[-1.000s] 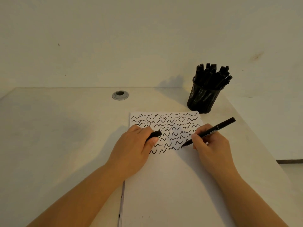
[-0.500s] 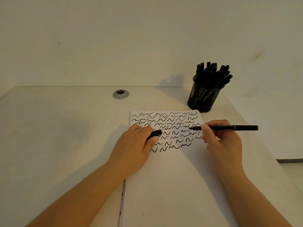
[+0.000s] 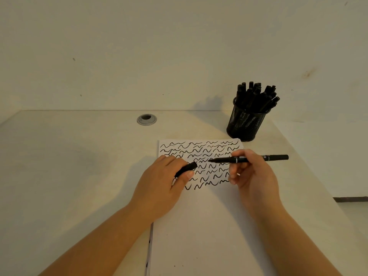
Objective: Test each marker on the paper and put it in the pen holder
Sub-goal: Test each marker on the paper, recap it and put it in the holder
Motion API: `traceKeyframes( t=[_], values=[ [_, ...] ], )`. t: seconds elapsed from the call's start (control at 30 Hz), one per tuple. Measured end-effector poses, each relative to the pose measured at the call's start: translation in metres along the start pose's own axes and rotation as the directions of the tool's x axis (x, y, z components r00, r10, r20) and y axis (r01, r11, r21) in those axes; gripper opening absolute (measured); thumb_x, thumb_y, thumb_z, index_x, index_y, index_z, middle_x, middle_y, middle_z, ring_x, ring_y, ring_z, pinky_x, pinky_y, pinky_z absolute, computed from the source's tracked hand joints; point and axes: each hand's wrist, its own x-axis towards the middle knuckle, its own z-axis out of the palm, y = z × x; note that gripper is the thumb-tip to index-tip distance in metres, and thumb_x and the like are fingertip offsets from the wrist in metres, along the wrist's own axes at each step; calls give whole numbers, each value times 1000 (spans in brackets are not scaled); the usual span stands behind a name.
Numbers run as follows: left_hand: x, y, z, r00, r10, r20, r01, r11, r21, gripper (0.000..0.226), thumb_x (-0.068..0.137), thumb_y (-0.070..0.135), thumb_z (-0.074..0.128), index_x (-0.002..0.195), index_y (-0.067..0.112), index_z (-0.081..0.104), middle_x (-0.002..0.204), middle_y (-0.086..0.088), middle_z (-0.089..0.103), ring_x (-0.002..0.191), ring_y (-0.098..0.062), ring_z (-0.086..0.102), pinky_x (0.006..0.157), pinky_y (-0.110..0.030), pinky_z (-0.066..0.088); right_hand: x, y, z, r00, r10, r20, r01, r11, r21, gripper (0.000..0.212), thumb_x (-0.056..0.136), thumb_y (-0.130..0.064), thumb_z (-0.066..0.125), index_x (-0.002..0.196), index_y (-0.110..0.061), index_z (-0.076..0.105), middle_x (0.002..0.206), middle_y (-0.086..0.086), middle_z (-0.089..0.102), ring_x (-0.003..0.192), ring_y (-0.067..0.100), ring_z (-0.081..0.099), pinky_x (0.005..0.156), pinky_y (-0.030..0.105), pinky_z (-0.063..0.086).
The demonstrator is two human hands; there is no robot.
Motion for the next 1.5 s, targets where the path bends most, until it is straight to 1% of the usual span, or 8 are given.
traceKeyframes(
  t=[0.17, 0.27, 0.4, 0.83, 1.03, 1.2, 1.3, 1.5],
  values=[
    [0, 2, 0, 1000, 3, 7, -2, 1000, -21, 34, 88, 44, 40, 94, 19, 61, 79, 12, 52, 78, -10, 44, 63, -15, 33, -1, 0, -11, 999, -50, -8, 50, 999, -4, 39, 90, -17, 39, 62, -19, 66, 45, 3, 52, 42, 15, 45, 42, 20, 37],
    [0, 4, 0, 1000, 21, 15, -21, 999, -35, 42, 86, 51, 33, 90, 20, 61, 78, 12, 52, 77, -9, 44, 64, -18, 36, -2, 1, -9, 1000, -25, 4, 25, 1000, -16, 24, 85, -16, 43, 66, -14, 57, 44, 4, 52, 41, 15, 45, 41, 18, 37],
    [-1, 6, 0, 999, 32, 19, -31, 999, -43, 43, 85, 52, 31, 90, 21, 61, 78, 12, 52, 77, -9, 45, 65, -21, 38, -3, 4, -8, 1000, -19, 9, 19, 998, -57, 24, 92, -7, 35, 70, -10, 44, 44, 4, 54, 38, 15, 43, 40, 18, 35],
    [-3, 9, 0, 995, 83, 49, -82, 996, -22, 33, 87, 48, 39, 91, 24, 62, 77, 16, 48, 75, -5, 42, 62, -13, 34, -6, 6, -6, 994, 12, 107, 9, 981, -191, 21, 87, -16, 48, 66, -15, 49, 48, 8, 58, 41, 17, 48, 40, 21, 40],
    [-5, 13, 3, 997, 57, 54, -46, 984, -172, 38, 87, 50, 34, 89, 24, 61, 73, 18, 48, 74, -3, 44, 62, -12, 31, -12, 9, 0, 973, -3, 232, 87, 932, -352, 30, 89, -9, 55, 62, -21, 61, 53, 4, 61, 45, 15, 51, 44, 21, 43],
    [-6, 14, 3, 998, 47, 37, -38, 976, -215, 41, 86, 50, 32, 84, 21, 61, 67, 16, 47, 70, -7, 45, 58, -14, 30, -13, 8, 0, 963, 0, 271, 93, 939, -330, 12, 79, -21, 58, 70, -14, 59, 54, 3, 60, 49, 15, 52, 46, 22, 43],
    [-7, 14, 4, 999, 41, 25, -34, 968, -249, 41, 84, 50, 34, 80, 20, 62, 63, 13, 47, 68, -10, 46, 55, -16, 32, -13, 9, -2, 950, 6, 311, 91, 951, -296, 17, 80, -25, 62, 74, -11, 57, 54, 2, 59, 51, 15, 52, 49, 22, 43],
    [-7, 15, 2, 997, 6, 80, 24, 931, -365, 23, 80, 52, 37, 68, 40, 53, 55, 13, 47, 55, -4, 44, 51, -13, 29, -14, 11, -3, 940, -14, 340, 115, 953, -280, 10, 78, -20, 57, 75, -10, 55, 53, 2, 57, 52, 15, 51, 50, 22, 42]
  ],
)
